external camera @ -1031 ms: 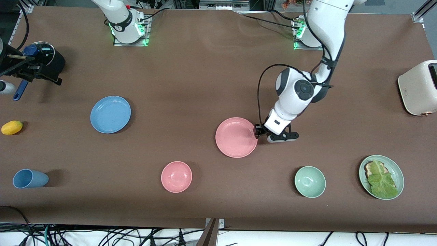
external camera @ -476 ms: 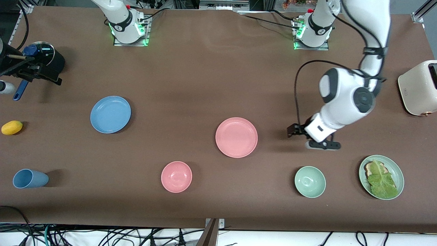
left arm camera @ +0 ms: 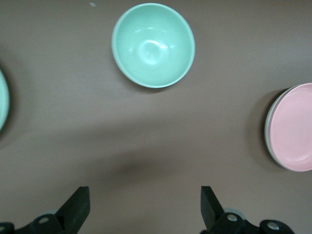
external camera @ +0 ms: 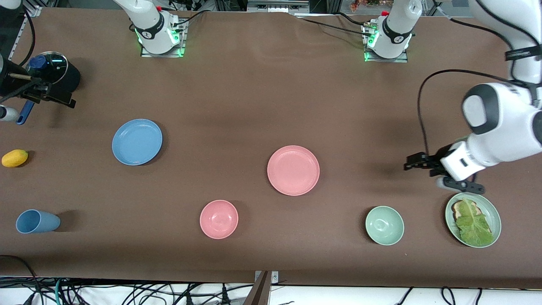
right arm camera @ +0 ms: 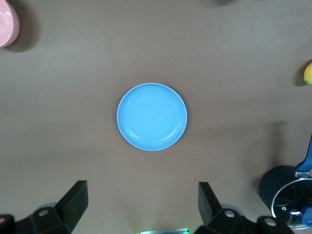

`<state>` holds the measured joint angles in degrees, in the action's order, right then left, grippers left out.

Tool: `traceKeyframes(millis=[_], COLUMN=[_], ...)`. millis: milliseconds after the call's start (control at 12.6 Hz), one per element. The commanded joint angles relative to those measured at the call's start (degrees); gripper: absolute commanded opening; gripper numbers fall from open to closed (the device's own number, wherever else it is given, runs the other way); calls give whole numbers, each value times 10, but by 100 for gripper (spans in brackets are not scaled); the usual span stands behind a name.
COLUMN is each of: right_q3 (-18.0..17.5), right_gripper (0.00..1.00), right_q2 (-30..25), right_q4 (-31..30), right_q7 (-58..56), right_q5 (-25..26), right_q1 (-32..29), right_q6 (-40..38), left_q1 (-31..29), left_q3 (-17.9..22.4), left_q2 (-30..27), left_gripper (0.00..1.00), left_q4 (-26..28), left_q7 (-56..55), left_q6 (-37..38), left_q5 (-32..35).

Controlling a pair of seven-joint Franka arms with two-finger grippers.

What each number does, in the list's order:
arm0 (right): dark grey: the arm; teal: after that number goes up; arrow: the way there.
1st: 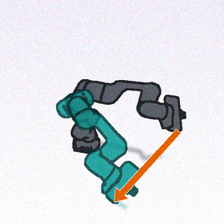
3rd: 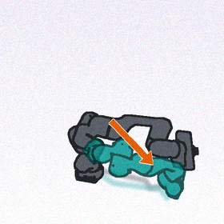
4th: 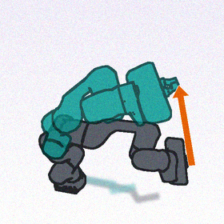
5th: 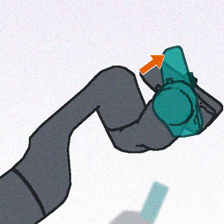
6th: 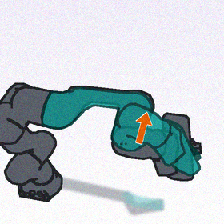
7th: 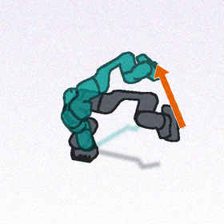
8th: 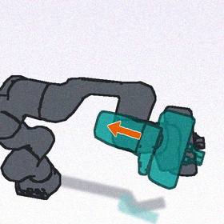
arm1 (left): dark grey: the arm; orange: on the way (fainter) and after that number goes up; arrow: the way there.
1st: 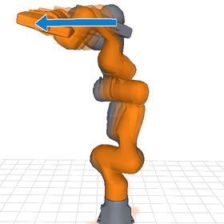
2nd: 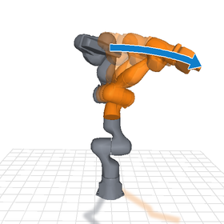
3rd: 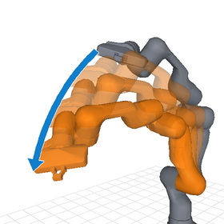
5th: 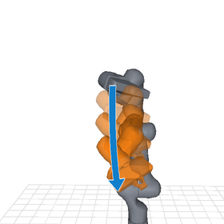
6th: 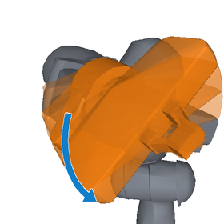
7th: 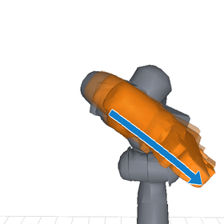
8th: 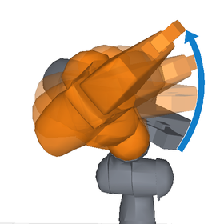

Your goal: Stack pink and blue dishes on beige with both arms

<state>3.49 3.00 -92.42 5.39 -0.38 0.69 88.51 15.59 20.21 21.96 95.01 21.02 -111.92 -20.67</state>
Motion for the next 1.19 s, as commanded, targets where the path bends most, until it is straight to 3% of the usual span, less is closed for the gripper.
traceKeyframes(millis=[0,159,317,476,714,952,1110], right_q3=[0,6,6,6,19,26,35], right_gripper=[100,100,100,100,100,100,100], right_q2=[27,53,62,57,56,66,95], right_q4=[0,-14,-50,-122,-223,-335,-356], right_q7=[6,5,5,5,4,3,1], right_q5=[-7,-2,-2,-1,-1,-6,-10], right_q1=[-10,-12,-13,-13,-13,-14,-17], right_q6=[11,24,66,147,281,445,493], left_q1=[-29,-32,-33,-55,-135,-145,-165], left_q3=[-10,-10,-17,-73,-165,-185,-190], left_q2=[-11,-26,-47,-70,-111,-139,-171], left_gripper=[100,100,100,100,100,100,100], left_q4=[-67,-80,-82,-96,-91,-87,-83], left_q7=[11,0,-82,-162,-173,-193,-192], left_q6=[87,117,140,167,177,191,197], left_q5=[49,52,73,125,137,173,169])
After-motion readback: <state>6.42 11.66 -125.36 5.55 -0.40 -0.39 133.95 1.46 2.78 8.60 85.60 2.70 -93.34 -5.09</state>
